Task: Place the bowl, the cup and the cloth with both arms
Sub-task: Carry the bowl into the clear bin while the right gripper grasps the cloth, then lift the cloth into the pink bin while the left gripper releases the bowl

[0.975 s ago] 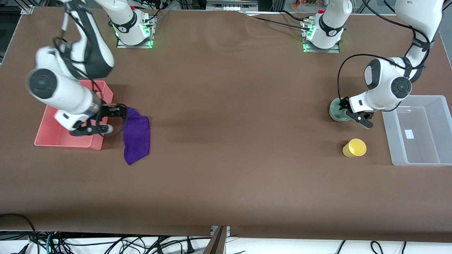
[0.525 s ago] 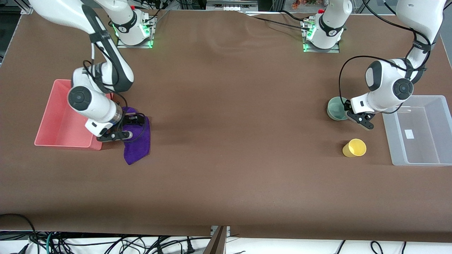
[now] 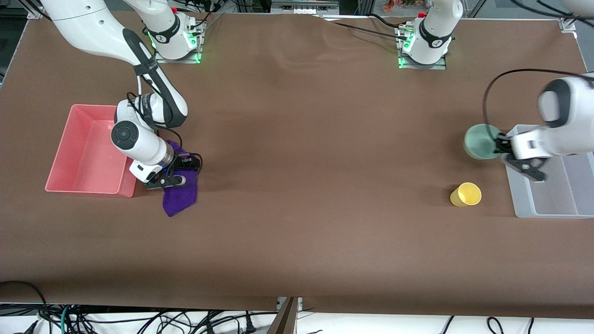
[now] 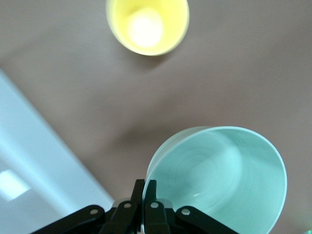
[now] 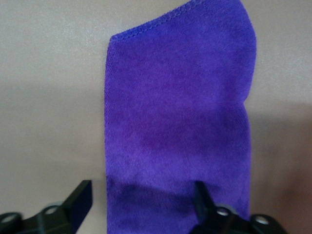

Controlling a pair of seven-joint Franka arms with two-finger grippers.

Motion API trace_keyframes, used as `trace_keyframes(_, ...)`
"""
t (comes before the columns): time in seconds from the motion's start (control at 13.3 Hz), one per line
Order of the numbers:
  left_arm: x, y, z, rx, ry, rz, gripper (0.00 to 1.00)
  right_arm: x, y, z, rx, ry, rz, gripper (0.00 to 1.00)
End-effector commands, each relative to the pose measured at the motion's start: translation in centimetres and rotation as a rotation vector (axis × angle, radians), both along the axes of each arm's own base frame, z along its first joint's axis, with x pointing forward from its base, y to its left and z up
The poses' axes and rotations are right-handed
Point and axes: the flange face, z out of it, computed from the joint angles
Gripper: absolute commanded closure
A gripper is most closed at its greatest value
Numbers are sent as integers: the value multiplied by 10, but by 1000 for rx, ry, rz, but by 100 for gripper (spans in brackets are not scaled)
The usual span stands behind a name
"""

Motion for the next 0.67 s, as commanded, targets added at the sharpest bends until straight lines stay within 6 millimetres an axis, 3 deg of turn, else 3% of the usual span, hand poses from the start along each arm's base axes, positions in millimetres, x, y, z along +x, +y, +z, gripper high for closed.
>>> trace_keyframes(0.0,27,67,17,-15,-33,-46,100,-2,-1,-1,0,-8,-13,82)
trace_keyframes(0.07,34,99,15,-17,-53,-49,100,-2,-3,-4,-3,-1,-14,96)
trace_keyframes(0.15,38,125,3,-22,-54,-62,100,-1,-6,-4,-4,-2,-16,100)
trace_keyframes(0.3,38,184,-39,-39,-48,-82,100,0,-8,-3,-8,-3,-11,100)
trace_keyframes(0.45,41,217,-78,-63,-46,-87,100,1,-9,0,-9,-6,-4,100)
trace_keyframes(0.6,28,232,-109,-81,-33,-60,100,2,-9,1,-9,-8,-4,100)
